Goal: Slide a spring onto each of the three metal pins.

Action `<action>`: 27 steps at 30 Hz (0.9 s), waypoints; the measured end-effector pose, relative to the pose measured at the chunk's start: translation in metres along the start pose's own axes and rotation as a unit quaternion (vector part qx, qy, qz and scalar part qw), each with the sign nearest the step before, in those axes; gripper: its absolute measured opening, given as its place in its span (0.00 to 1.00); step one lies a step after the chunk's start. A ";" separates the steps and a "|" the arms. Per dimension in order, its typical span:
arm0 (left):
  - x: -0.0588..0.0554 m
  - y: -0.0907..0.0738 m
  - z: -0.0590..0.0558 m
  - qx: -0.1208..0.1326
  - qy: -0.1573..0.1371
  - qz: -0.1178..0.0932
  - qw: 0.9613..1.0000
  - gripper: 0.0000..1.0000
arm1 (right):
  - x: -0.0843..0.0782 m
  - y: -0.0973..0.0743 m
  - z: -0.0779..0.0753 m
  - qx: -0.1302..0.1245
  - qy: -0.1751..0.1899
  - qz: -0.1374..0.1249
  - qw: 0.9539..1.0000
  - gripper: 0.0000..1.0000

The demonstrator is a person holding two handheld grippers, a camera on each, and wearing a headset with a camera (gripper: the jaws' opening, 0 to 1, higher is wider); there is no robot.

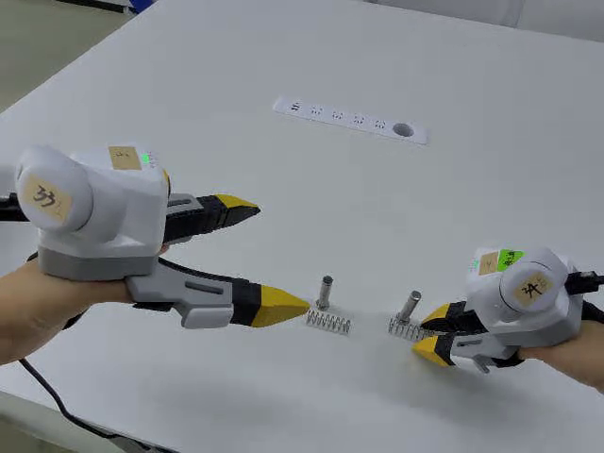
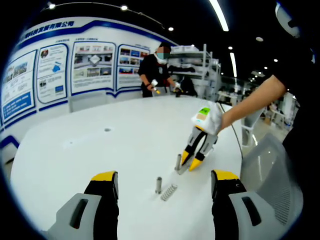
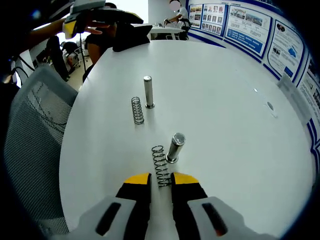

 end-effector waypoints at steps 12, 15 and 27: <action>-0.001 -0.002 -0.002 -0.004 0.000 0.006 1.000 0.77 | 0.000 0.000 0.003 0.009 0.019 -0.001 1.000 0.11; -0.003 -0.003 -0.002 -0.005 0.000 0.010 1.000 0.77 | 0.000 0.001 0.003 0.006 0.018 0.001 1.000 0.11; -0.003 0.009 -0.013 -0.024 0.005 0.014 1.000 0.76 | 0.016 -0.021 0.011 0.001 0.011 -0.013 1.000 0.11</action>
Point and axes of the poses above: the centre of the closed fingertips' face, and the gripper's own axes: y roughly forward along the fingers, z roughly to its left, x roughly out of its top, the point moved 6 cm from there along -y, roughly backward along the fingers, and after that the axes turned 13 degrees about -z, right-handed, at the moved point
